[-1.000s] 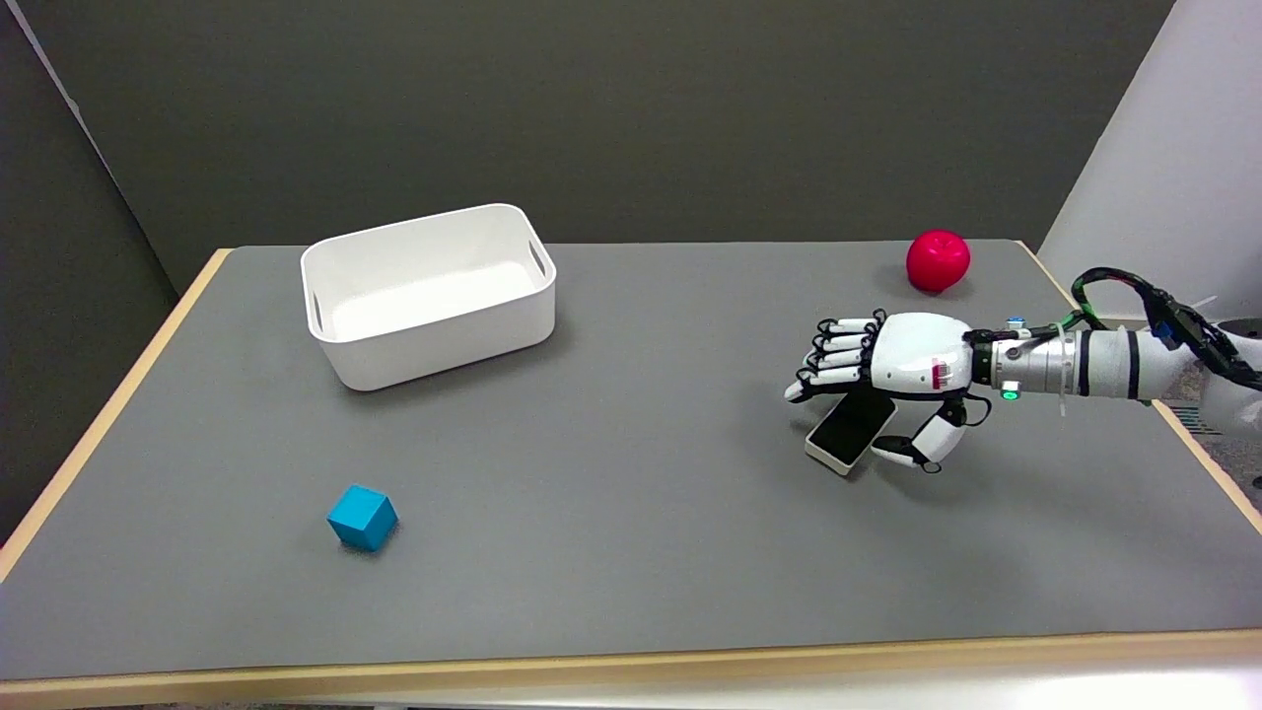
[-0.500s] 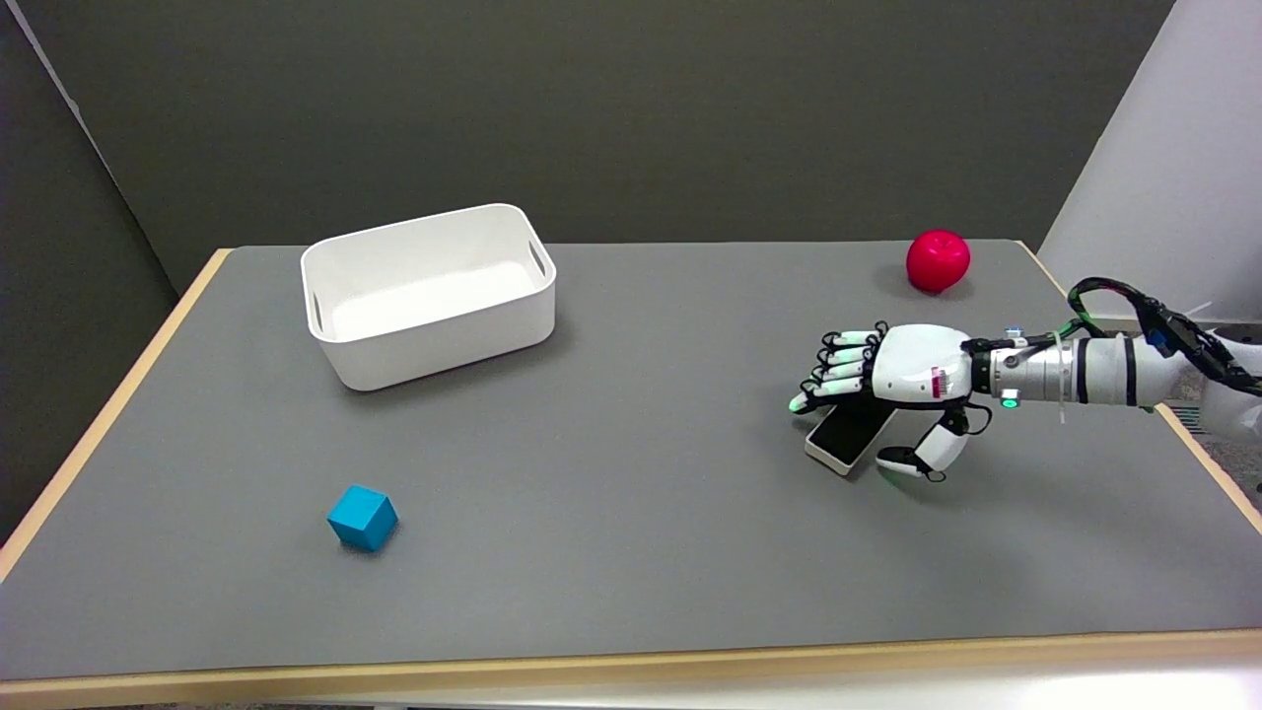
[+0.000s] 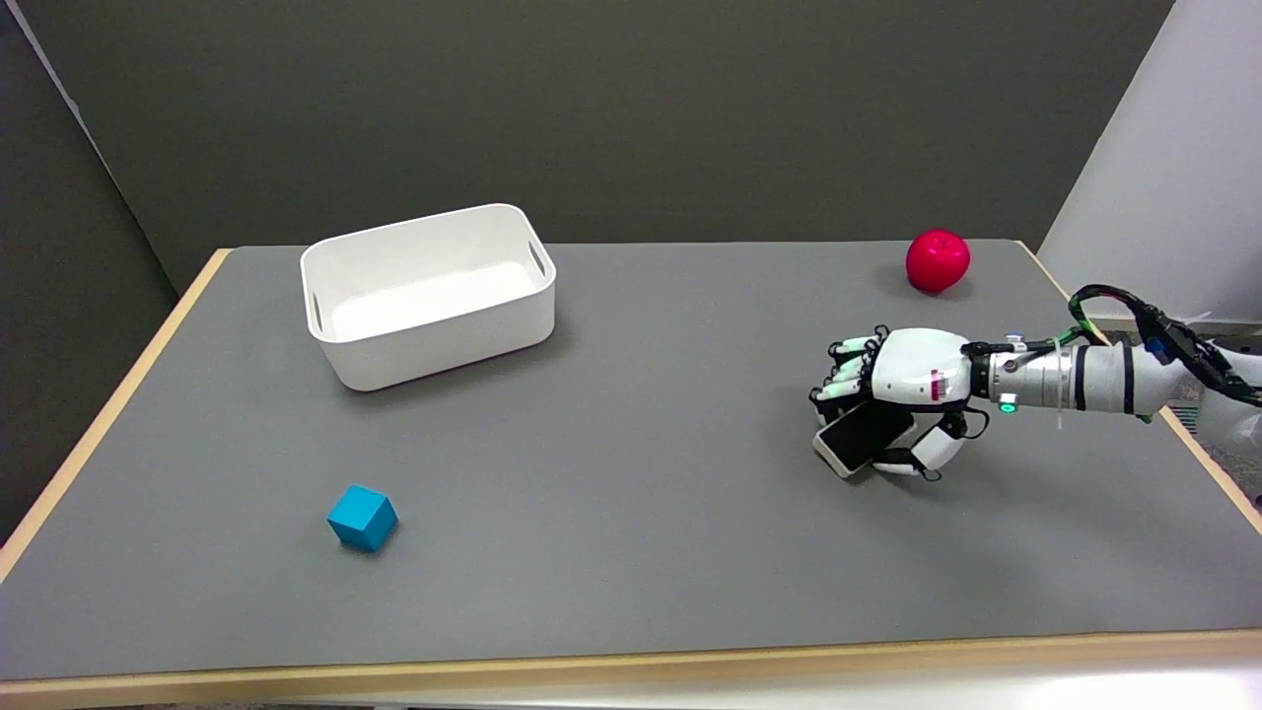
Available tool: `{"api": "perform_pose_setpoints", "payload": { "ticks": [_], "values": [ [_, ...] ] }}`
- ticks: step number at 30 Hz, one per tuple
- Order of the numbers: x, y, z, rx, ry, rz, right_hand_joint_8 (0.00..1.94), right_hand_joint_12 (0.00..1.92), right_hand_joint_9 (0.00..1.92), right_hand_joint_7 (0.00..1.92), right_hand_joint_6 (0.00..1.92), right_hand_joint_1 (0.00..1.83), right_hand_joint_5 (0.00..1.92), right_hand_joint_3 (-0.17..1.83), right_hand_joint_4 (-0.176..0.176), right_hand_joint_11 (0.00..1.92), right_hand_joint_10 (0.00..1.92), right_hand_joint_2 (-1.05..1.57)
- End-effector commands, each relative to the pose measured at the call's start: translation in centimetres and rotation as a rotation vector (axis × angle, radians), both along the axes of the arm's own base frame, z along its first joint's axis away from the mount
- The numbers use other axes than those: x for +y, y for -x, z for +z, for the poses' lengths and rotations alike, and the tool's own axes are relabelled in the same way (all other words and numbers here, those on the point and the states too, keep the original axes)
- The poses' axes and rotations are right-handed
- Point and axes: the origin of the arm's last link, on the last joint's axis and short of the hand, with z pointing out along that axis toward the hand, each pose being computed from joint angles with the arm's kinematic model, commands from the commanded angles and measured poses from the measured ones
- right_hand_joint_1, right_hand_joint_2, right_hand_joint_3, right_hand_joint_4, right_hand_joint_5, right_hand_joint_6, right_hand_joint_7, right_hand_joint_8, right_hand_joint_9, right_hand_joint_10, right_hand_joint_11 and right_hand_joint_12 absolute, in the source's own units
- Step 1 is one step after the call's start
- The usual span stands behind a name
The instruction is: Pick up the blackboard eraser.
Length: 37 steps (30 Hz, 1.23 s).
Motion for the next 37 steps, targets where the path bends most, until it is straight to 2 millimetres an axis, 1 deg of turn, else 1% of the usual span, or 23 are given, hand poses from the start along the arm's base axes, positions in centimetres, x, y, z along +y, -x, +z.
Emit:
{"api": "perform_pose_setpoints", "payload": {
  "ticks": [1,2,3,4,5,7,9,10,11,12,15,16,18,19,23,24,26,27,30,32,37],
  "values": [
    [-0.2,0.5,-0.6,-0.03,0.014,0.007,1.64,1.55,0.76,0.79,1.56,0.94,0.66,0.47,0.014,0.51,1.38,1.08],
    [-0.3,0.3,-0.7,-0.035,0.015,0.016,1.64,1.57,0.77,0.81,1.53,1.04,0.65,0.54,-0.06,0.53,1.41,1.03],
    [-0.5,0.1,-0.7,-0.041,0.017,0.027,1.65,1.6,0.79,0.82,1.49,1.16,0.63,0.63,-0.143,0.55,1.43,0.98],
    [-0.6,-0.3,-0.7,-0.049,0.022,0.043,1.65,1.55,0.81,0.81,1.47,1.18,0.61,0.54,-0.163,0.59,1.39,1.03],
    [-0.8,-0.7,-0.7,-0.059,0.028,0.061,1.66,1.49,0.83,0.78,1.45,1.17,0.6,0.42,-0.162,0.63,1.33,1.09],
    [-1.1,-1.4,-0.7,-0.079,0.037,0.095,1.62,1.62,0.82,0.7,1.57,1.17,0.64,0.5,-0.175,0.58,1.46,1.06],
    [-1.5,-2.4,-0.7,-0.103,0.048,0.143,1.62,1.64,0.82,0.7,1.58,1.17,0.65,0.53,-0.176,0.58,1.48,1.05],
    [-1.8,-3.3,-0.8,-0.12,0.053,0.181,1.65,1.64,0.83,0.77,1.56,1.11,0.66,0.53,-0.123,0.59,1.48,1.04],
    [-2.0,-4.1,-0.9,-0.134,0.057,0.214,1.7,1.65,0.84,0.87,1.55,1.01,0.69,0.53,-0.044,0.6,1.49,1.03],
    [-2.2,-4.8,-0.9,-0.143,0.061,0.244,1.72,1.66,0.84,0.92,1.54,0.96,0.7,0.53,-0.005,0.6,1.49,1.03],
    [-3.0,-7.6,-1.4,-0.167,0.069,0.352,1.72,1.66,0.85,0.92,1.54,0.96,0.7,0.53,-0.004,0.6,1.49,1.03],
    [-3.3,-9.0,-1.6,-0.172,0.08,0.399,1.72,1.66,0.85,0.92,1.54,0.96,0.7,0.53,-0.003,0.61,1.49,1.03],
    [-3.9,-10.5,-1.8,-0.176,0.103,0.453,1.71,1.66,0.86,0.92,1.53,0.96,0.71,0.54,-0.001,0.61,1.48,1.03],
    [-4.3,-11.7,-2.3,-0.177,0.106,0.491,1.71,1.67,0.86,0.92,1.53,0.96,0.71,0.54,0.003,0.61,1.49,1.02],
    [-5.6,-15.1,-3.8,-0.161,0.123,0.583,1.7,1.67,0.86,0.93,1.53,0.96,0.71,0.54,0.014,0.62,1.49,1.02],
    [-6.1,-16.1,-4.4,-0.151,0.137,0.608,1.7,1.68,0.86,0.93,1.53,0.96,0.71,0.55,0.016,0.62,1.49,1.02],
    [-6.9,-17.3,-5.6,-0.144,0.148,0.634,1.7,1.68,0.86,0.94,1.53,0.96,0.71,0.55,0.019,0.62,1.49,1.02],
    [-7.5,-17.9,-6.5,-0.139,0.147,0.648,1.7,1.68,0.86,0.94,1.53,0.96,0.71,0.55,0.023,0.62,1.49,1.01],
    [-9.4,-18.5,-9.1,-0.134,0.147,0.657,1.69,1.68,0.86,0.94,1.52,0.95,0.72,0.55,0.041,0.62,1.49,1.01],
    [-10.7,-18.4,-10.8,-0.134,0.149,0.648,1.69,1.68,0.86,0.94,1.52,0.95,0.72,0.55,0.048,0.62,1.49,1.01],
    [-14.0,-15.8,-16.0,-0.16,0.146,0.569,1.69,1.68,0.86,0.95,1.52,0.94,0.72,0.55,0.064,0.62,1.49,1.01]
  ]
}}
